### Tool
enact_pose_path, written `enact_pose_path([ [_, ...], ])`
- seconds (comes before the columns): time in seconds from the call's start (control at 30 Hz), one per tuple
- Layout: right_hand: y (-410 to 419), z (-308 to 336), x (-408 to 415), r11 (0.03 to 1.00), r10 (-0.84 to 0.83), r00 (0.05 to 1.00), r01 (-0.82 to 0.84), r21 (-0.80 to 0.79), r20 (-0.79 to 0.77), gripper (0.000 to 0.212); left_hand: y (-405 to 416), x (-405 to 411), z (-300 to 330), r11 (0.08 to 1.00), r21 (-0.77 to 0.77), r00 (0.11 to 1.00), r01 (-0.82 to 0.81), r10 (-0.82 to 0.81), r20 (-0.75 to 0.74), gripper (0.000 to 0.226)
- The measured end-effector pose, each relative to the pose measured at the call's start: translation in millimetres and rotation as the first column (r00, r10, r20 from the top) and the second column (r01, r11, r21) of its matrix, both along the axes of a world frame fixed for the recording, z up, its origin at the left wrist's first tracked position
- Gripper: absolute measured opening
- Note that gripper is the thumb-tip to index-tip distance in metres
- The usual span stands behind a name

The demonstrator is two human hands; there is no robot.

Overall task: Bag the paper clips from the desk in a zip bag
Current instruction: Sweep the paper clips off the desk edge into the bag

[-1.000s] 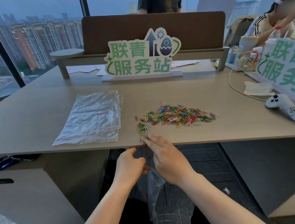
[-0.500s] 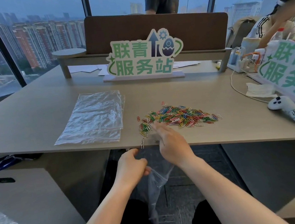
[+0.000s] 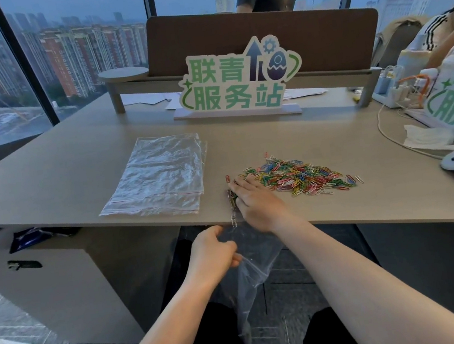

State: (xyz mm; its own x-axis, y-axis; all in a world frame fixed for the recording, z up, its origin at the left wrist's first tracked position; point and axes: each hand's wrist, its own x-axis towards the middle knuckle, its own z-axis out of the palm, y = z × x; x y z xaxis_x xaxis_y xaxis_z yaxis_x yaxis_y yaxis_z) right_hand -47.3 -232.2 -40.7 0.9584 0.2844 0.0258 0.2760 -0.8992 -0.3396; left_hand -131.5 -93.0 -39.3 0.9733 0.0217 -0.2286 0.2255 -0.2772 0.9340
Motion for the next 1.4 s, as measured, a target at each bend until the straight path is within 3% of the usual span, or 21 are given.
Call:
enact_pose_path([
  [0.43, 8.6, -2.4, -36.4, 0.989, 0.093, 0.994, -0.099, 0.11, 0.057, 0.049, 6.7, 0.0, -0.1, 1.0, 0.03, 1.0, -0.007, 0.007, 0.024, 0.055],
  [0.53, 3.5, 1.0, -37.7, 0.982, 0.04, 0.992, -0.061, 0.178, 0.12, 0.051, 6.9, -0.9, 1.1, 1.0, 0.022, 1.0, -0.011, 0.01, 0.02, 0.056],
  [0.63, -3.7, 2.6, -31.1, 0.993, -0.01, 0.996, -0.001, 0.12, 0.091, 0.051, 7.3, -2.4, 3.0, 1.0, 0.016, 1.0, -0.013, 0.013, 0.017, 0.059],
  [0.87, 1.6, -7.7, -35.7, 0.999, 0.051, 0.996, -0.052, 0.008, 0.078, 0.051, 10.4, -1.9, 2.2, 0.999, 0.022, 1.0, -0.027, 0.027, 0.007, 0.061],
  [1.27, 13.0, -12.9, -71.0, 0.997, 0.071, 0.983, -0.076, 0.021, 0.171, 0.051, 13.3, 4.8, -6.5, 0.999, -0.005, 0.999, -0.048, 0.048, 0.025, 0.051],
  [1.4, 15.1, -10.7, -82.3, 0.987, 0.054, 0.979, -0.082, 0.136, 0.195, 0.048, 14.2, 5.7, -9.5, 0.999, -0.017, 0.998, -0.047, 0.047, 0.029, 0.036],
])
